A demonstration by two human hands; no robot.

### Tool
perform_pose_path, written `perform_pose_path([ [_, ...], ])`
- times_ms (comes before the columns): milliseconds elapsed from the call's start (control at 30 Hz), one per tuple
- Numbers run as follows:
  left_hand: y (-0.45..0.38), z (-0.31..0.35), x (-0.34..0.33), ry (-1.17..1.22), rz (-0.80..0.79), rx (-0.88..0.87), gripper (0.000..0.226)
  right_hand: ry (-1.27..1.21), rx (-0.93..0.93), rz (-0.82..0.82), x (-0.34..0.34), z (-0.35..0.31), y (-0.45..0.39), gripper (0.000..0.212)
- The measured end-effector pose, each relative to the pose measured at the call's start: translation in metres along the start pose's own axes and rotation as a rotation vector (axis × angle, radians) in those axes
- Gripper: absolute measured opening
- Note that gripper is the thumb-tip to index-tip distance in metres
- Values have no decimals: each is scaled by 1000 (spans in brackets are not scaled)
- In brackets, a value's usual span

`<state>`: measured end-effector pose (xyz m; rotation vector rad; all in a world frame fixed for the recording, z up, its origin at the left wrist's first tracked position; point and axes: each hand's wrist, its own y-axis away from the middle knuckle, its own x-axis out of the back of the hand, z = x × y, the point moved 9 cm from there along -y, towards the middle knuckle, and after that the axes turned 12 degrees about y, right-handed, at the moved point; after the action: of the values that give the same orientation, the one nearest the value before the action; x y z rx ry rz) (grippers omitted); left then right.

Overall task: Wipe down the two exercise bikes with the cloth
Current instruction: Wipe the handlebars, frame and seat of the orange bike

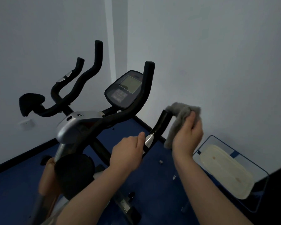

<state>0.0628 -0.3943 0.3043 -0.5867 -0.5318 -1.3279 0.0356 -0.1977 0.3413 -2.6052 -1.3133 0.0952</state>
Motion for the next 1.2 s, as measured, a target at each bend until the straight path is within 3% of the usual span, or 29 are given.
perform_pose_path([
  [100, 0, -2, 0, 4, 27, -21, 45, -51, -91, -336, -34, 20, 19, 22],
  [167, 2, 0, 0, -4, 29, -22, 44, -107, -105, -427, -49, 24, 27, 21],
  [300, 2, 2, 2, -15, 61, -9, 51, -270, -34, -564, -66, -8, -1, 38],
  [367, 1, -1, 4, 4, 85, 15, 56, -238, -33, -554, -69, -9, 1, 29],
  [500, 2, -2, 1, -15, 55, 34, 56, -144, -74, -383, -61, 15, 27, 33],
  [633, 1, -4, 4, -28, 54, 79, 52, -120, -190, -456, -72, 4, -3, 40],
  [733, 2, -3, 2, -120, 20, 72, 20, -24, 98, -426, -64, -24, -10, 28],
  [800, 4, -7, 3, -151, 25, 119, 29, -9, 243, -400, -59, -20, 9, 20],
  [900, 3, -1, -1, -198, -7, 45, 33, 42, 207, -324, -55, -13, 13, 26],
  [967, 3, 0, 2, -163, -3, 60, 42, 177, 112, -396, -68, -17, -14, 33],
  [1067, 5, -2, 3, -201, 21, 78, 33, 230, 4, -649, -88, -24, -34, 43],
  [1200, 4, -5, 2, -252, 4, 98, 31, 51, 85, -371, -54, -6, 11, 28],
])
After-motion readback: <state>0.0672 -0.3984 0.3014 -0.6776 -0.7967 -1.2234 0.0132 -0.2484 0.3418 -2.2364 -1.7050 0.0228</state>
